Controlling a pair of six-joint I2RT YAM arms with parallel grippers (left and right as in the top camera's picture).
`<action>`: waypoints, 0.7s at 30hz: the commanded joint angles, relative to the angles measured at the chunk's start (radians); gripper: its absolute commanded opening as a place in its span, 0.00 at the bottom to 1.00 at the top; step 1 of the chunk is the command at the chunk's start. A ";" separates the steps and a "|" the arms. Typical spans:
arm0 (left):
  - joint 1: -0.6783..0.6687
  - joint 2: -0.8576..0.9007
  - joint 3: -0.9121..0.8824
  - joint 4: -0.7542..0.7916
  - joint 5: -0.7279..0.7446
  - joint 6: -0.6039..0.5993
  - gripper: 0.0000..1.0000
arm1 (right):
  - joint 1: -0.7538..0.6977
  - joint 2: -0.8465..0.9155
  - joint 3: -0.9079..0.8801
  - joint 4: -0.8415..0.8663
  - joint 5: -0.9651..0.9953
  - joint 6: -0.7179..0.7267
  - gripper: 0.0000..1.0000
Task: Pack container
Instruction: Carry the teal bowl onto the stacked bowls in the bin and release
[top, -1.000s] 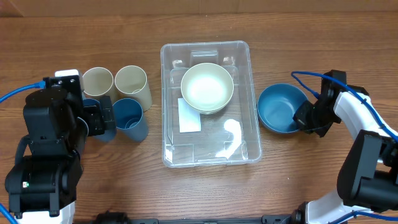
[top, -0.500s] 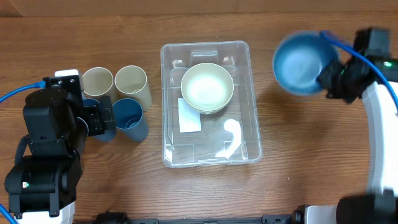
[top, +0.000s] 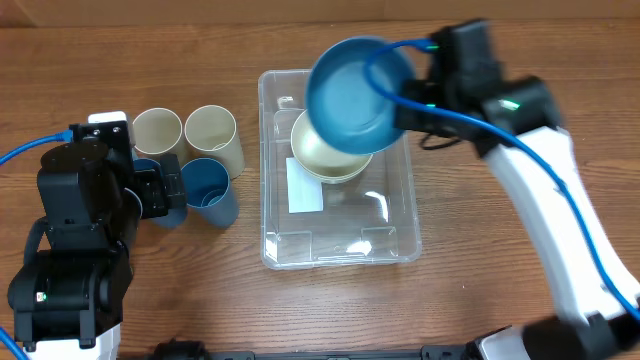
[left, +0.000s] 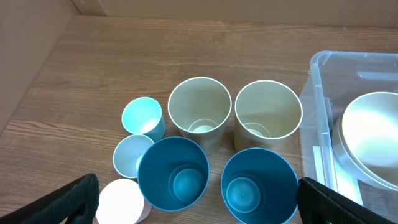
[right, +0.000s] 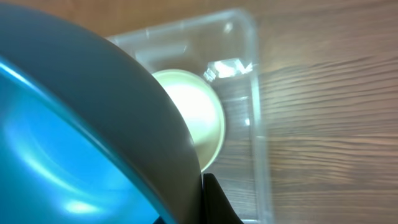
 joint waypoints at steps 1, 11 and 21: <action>0.002 0.002 0.021 0.004 -0.005 0.011 1.00 | 0.043 0.123 0.001 0.021 0.021 -0.006 0.04; 0.002 0.002 0.021 0.004 -0.005 0.011 1.00 | 0.049 0.354 0.000 0.055 0.021 -0.007 0.29; 0.002 0.002 0.021 0.004 -0.005 0.011 1.00 | 0.050 0.209 0.003 0.068 0.020 -0.060 0.46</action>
